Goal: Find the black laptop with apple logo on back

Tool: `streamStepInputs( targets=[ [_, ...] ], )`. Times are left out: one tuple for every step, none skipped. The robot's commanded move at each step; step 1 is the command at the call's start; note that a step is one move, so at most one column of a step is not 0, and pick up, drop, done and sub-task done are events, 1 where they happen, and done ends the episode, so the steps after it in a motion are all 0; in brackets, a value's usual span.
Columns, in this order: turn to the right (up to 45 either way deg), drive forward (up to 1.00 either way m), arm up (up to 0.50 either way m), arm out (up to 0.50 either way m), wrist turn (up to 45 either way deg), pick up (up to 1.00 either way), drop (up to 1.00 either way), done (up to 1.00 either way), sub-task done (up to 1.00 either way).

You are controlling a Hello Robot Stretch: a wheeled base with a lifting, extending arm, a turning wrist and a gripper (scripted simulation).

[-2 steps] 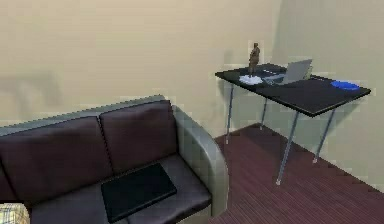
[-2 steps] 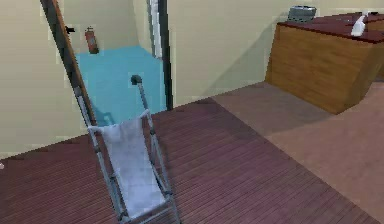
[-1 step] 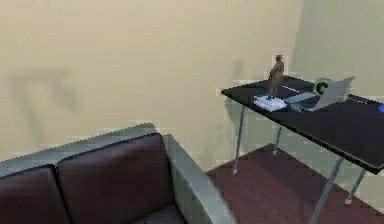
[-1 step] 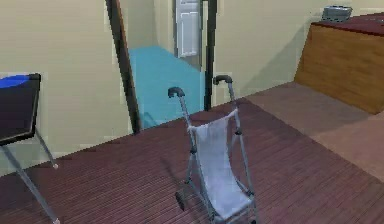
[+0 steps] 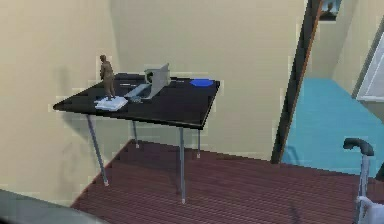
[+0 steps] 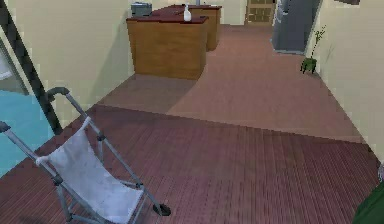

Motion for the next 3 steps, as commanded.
streamStepInputs(
  targets=[
    [15.0,0.0,0.0,0.0,0.0,0.0,0.0,0.0,0.0],
    [0.0,0.8,0.0,0.0,0.0,0.0,0.0,0.0,0.0],
    [-45.0,0.0,0.0,0.0,0.0,0.0,0.0,0.0,0.0]
  ],
)
